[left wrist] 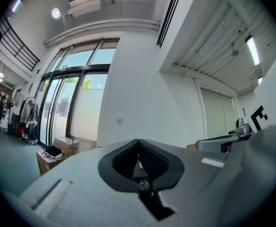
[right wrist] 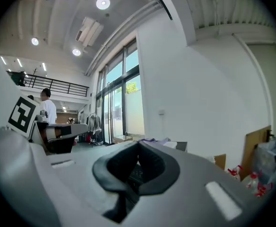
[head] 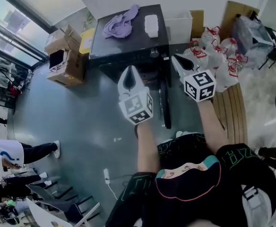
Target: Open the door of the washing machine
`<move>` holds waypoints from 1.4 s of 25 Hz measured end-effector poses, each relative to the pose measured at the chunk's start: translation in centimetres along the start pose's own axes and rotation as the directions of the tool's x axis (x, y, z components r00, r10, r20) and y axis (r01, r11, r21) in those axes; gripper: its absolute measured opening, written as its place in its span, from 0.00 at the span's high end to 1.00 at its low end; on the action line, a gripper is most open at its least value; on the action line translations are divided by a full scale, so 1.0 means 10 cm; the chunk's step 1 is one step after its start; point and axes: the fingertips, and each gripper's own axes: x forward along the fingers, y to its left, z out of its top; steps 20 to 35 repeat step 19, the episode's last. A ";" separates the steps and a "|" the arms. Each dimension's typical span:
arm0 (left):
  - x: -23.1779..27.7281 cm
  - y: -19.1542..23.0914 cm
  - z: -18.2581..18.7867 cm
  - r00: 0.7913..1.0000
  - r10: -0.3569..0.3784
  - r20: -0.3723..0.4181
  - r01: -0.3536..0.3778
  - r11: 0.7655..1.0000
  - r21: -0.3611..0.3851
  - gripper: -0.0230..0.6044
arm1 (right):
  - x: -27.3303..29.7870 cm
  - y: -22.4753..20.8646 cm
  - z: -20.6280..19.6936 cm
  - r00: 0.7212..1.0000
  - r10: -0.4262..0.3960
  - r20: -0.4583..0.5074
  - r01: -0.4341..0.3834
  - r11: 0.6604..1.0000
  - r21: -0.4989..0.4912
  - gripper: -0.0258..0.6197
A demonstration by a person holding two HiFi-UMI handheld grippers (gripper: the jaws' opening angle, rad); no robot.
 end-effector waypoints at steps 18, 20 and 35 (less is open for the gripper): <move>0.14 0.05 0.21 0.997 0.065 0.037 -0.066 0.998 0.024 0.95 | -0.01 -0.48 0.36 0.995 -0.073 0.074 0.074 0.997 -0.013 0.96; 0.14 0.08 0.23 0.996 0.073 0.040 -0.074 0.997 0.021 0.95 | -0.01 -0.50 0.38 0.994 -0.072 0.078 0.073 0.997 -0.014 0.96; 0.14 0.08 0.23 0.996 0.073 0.040 -0.074 0.997 0.021 0.95 | -0.01 -0.50 0.38 0.994 -0.072 0.078 0.073 0.997 -0.014 0.96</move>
